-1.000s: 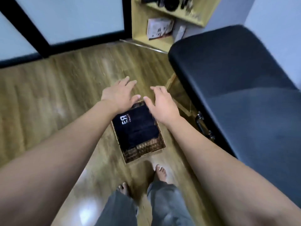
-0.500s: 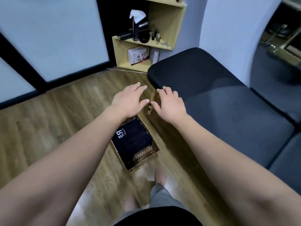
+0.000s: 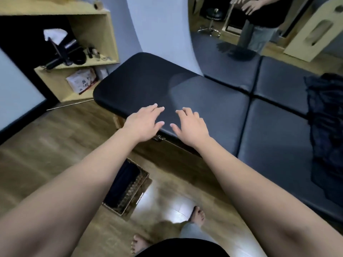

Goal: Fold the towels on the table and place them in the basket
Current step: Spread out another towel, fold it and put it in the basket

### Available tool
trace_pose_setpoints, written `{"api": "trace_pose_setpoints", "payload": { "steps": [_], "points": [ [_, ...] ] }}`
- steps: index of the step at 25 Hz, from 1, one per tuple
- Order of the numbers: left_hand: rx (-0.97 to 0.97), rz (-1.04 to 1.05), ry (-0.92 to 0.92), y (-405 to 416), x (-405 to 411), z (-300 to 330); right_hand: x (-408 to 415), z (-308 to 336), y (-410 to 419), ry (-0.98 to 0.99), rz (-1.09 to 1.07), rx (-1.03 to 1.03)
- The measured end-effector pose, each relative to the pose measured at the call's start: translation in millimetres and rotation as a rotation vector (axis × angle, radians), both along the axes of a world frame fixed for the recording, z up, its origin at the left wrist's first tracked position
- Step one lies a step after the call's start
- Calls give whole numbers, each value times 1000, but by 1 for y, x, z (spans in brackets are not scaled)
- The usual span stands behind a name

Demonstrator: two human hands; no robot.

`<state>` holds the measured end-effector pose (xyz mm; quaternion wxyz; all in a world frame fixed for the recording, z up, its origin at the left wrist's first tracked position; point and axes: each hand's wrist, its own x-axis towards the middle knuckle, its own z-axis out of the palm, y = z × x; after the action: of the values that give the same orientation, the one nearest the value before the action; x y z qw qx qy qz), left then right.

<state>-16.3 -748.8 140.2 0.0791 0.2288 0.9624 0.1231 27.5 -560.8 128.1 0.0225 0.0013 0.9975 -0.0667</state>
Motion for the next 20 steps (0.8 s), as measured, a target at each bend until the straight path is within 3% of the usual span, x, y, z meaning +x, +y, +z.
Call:
{"api": "trace_pose_setpoints", "payload": {
  "steps": [7,14,20],
  "points": [
    [-22,-265,-2,197,-3,2,54,-7,185,-13,-288,-15],
    [-37,-545,-11,413,48,-7,137,-9,371,-7,-575,-25],
    [-57,-775,-46,532,100,-17,212,-14,460,30,-822,-81]
  ]
}}
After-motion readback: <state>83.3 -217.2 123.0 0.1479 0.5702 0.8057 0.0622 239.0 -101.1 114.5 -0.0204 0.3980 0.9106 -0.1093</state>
